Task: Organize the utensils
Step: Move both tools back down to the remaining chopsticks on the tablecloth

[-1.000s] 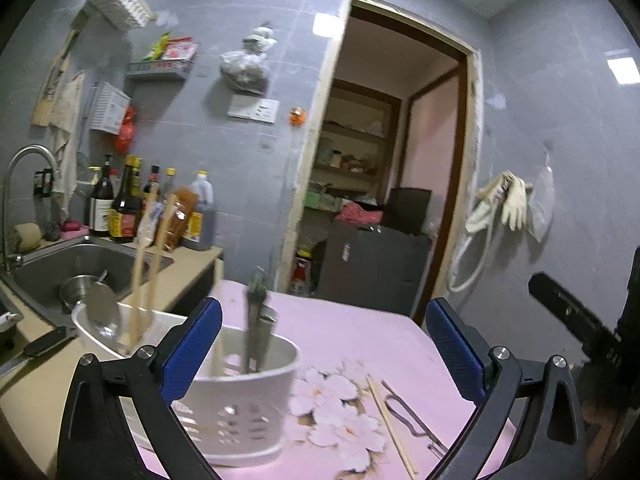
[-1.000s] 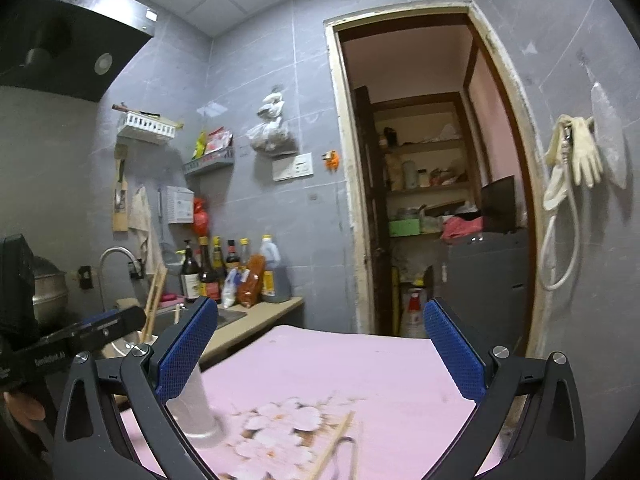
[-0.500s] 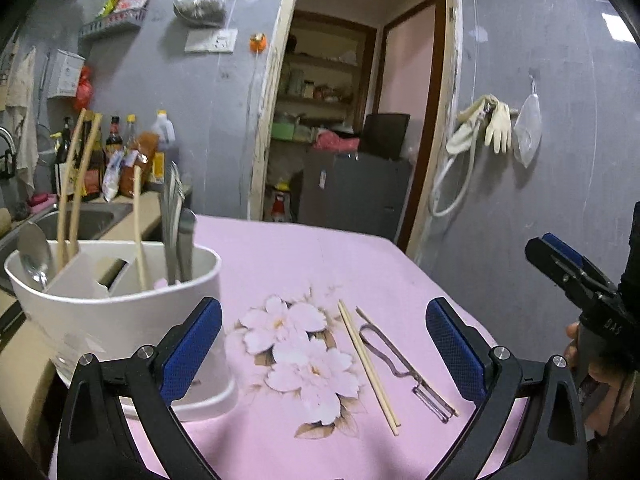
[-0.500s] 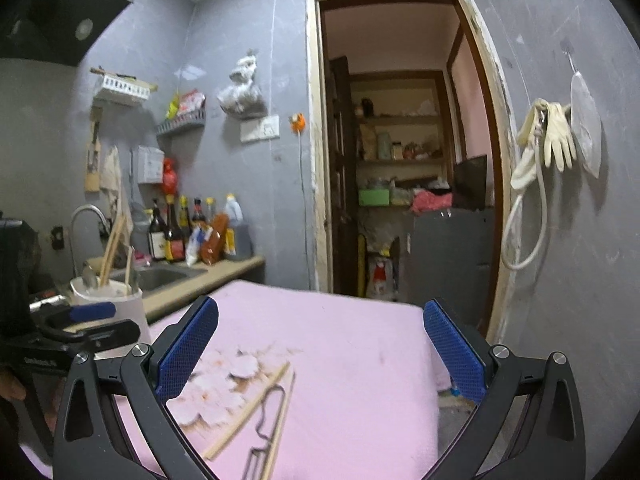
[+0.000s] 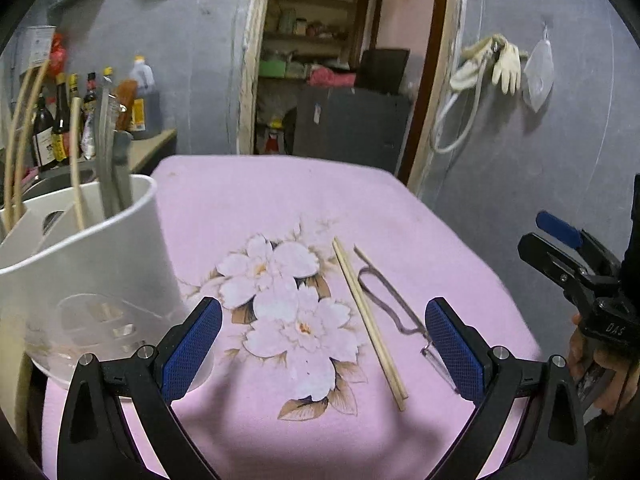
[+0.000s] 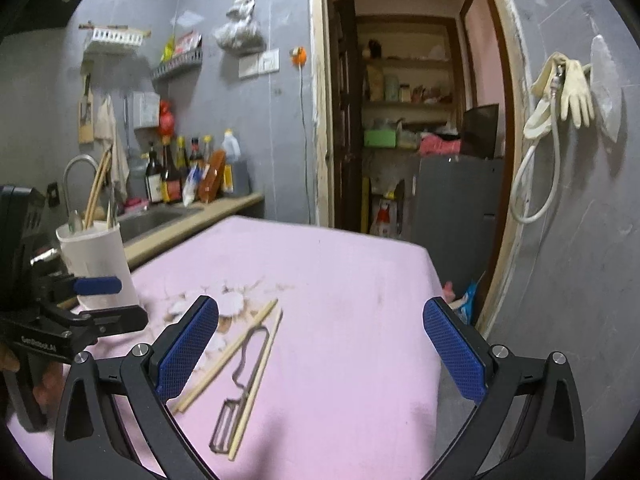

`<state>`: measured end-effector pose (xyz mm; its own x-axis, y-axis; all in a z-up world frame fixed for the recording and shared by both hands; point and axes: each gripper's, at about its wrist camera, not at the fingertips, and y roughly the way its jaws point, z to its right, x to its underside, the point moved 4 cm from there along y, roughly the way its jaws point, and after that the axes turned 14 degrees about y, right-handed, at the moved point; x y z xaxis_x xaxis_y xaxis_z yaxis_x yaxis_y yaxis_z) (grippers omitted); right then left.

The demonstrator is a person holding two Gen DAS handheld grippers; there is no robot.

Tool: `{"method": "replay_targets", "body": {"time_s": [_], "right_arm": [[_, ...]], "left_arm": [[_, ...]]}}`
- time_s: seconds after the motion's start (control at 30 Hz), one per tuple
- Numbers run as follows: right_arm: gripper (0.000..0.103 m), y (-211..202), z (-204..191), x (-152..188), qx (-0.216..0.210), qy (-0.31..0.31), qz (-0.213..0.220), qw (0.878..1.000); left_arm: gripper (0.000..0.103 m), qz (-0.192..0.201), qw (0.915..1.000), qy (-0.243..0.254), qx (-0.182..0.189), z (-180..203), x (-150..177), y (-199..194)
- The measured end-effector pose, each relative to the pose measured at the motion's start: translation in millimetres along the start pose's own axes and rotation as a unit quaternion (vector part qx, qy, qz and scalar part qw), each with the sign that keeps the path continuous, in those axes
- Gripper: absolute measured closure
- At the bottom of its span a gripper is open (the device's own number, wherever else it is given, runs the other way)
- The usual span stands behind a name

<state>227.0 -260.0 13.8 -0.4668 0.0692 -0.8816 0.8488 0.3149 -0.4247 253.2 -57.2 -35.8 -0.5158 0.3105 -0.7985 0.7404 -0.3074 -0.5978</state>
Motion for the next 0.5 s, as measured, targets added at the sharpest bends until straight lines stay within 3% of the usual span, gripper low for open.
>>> {"method": "replay_targets", "body": {"time_s": [0.13, 0.3, 0.5], "right_arm": [[0.022, 6.7, 0.0, 6.8, -0.012, -0.004, -0.031, 0.999], [0.043, 19.0, 1.3, 18.9, -0.004, -0.015, -0.075, 0.997], [0.057, 29.3, 0.5, 28.6, -0.002, -0.016, -0.118, 0.993]], "left_arm": [[0.011, -0.028, 0.9994, 0.018, 0.008, 5.6, 2.2, 13.7], [0.04, -0.066, 0.997, 0.031, 0.029, 11.5, 4.8, 32.5], [0.069, -0.11, 0.9917, 0.03, 0.06, 15.8, 9.7, 60.5]]}}
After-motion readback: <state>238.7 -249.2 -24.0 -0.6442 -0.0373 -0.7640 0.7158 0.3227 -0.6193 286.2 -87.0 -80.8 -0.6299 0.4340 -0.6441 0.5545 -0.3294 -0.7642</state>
